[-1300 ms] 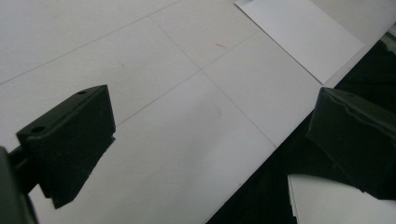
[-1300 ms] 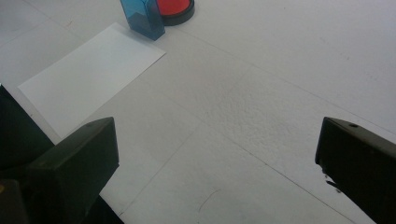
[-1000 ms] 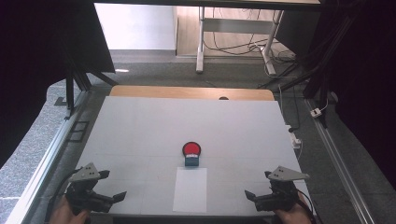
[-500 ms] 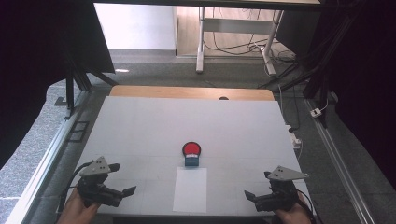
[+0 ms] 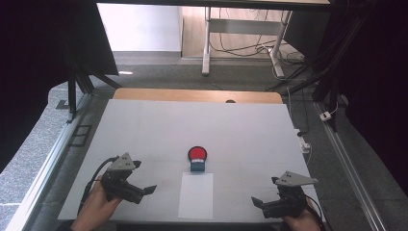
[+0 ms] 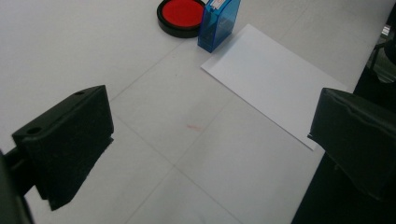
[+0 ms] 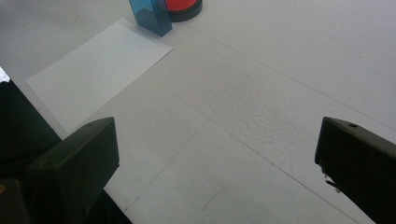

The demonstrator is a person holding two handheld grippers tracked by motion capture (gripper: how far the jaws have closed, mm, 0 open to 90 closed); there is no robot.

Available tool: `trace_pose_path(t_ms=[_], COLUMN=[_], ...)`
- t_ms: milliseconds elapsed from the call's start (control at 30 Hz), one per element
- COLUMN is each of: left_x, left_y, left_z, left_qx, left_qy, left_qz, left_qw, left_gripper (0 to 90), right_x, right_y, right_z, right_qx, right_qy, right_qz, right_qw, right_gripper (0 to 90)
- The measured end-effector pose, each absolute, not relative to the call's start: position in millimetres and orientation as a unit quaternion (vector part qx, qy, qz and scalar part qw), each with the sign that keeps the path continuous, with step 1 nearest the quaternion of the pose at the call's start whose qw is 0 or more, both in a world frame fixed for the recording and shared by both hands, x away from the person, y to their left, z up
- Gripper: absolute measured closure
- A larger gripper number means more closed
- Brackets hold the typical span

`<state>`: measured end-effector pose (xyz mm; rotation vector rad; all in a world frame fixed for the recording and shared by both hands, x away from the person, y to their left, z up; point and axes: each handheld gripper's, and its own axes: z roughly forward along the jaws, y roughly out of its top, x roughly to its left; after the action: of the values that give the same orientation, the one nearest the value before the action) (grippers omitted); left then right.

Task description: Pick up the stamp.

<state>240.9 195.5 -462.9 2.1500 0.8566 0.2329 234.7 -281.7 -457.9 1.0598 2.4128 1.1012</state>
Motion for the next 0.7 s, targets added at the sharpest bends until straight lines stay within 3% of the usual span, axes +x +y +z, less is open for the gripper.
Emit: trace_pose_path(t_ms=[700], left_x=[288], left_y=[158], left_z=[-469], left_qx=[0.863], left_qy=[0.317], left_qz=[0.094], left_qw=[0.383], left_gripper=[0.0], right_x=[235], right_y=[-282], right_z=[-458], right_qx=[0.365], right_qy=[0.838], right_qz=[0.383], right_qw=[0.136], right_gripper=[0.0])
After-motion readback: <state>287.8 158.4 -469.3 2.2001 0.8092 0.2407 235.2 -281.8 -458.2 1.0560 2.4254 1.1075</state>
